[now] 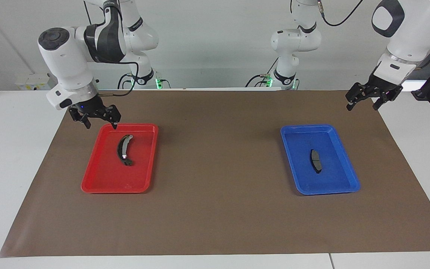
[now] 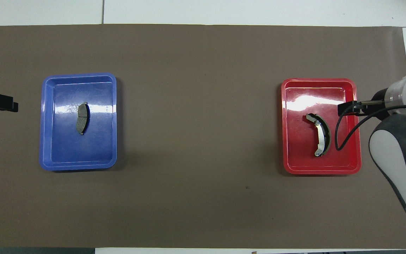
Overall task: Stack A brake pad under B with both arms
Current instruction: 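Reach the left gripper to the blue-tray pad while the right gripper reaches the red-tray pad, then grasp the pad with the left gripper while the right gripper grasps the curved pad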
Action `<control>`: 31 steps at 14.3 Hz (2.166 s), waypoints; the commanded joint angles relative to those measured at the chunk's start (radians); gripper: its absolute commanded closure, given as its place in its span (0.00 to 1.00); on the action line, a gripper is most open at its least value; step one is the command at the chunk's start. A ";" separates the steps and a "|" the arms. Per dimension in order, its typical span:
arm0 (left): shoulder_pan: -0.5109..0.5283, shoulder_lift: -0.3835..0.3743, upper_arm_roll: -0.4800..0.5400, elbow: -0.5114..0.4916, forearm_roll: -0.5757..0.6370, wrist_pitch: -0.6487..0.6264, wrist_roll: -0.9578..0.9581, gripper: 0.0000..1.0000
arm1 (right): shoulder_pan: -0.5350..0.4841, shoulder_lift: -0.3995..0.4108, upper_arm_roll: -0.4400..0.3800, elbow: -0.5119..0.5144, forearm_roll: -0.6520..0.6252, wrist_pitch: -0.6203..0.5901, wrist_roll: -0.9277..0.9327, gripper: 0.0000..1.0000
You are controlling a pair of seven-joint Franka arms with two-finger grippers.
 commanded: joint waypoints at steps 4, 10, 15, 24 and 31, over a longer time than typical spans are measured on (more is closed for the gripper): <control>-0.008 -0.025 0.000 -0.053 -0.001 0.034 0.013 0.07 | 0.005 0.063 0.005 -0.154 0.024 0.272 -0.026 0.00; -0.013 -0.018 -0.001 -0.312 -0.001 0.314 0.124 0.06 | 0.001 0.077 0.005 -0.305 0.025 0.411 -0.128 0.00; -0.089 0.085 0.000 -0.498 -0.001 0.661 0.010 0.01 | -0.004 0.155 0.005 -0.320 0.025 0.502 -0.126 0.00; -0.063 0.288 0.002 -0.541 -0.001 0.966 -0.004 0.06 | -0.010 0.154 0.004 -0.306 0.025 0.417 -0.196 0.09; -0.072 0.278 0.002 -0.523 -0.001 0.960 -0.007 0.90 | -0.013 0.154 0.002 -0.283 0.024 0.364 -0.237 0.80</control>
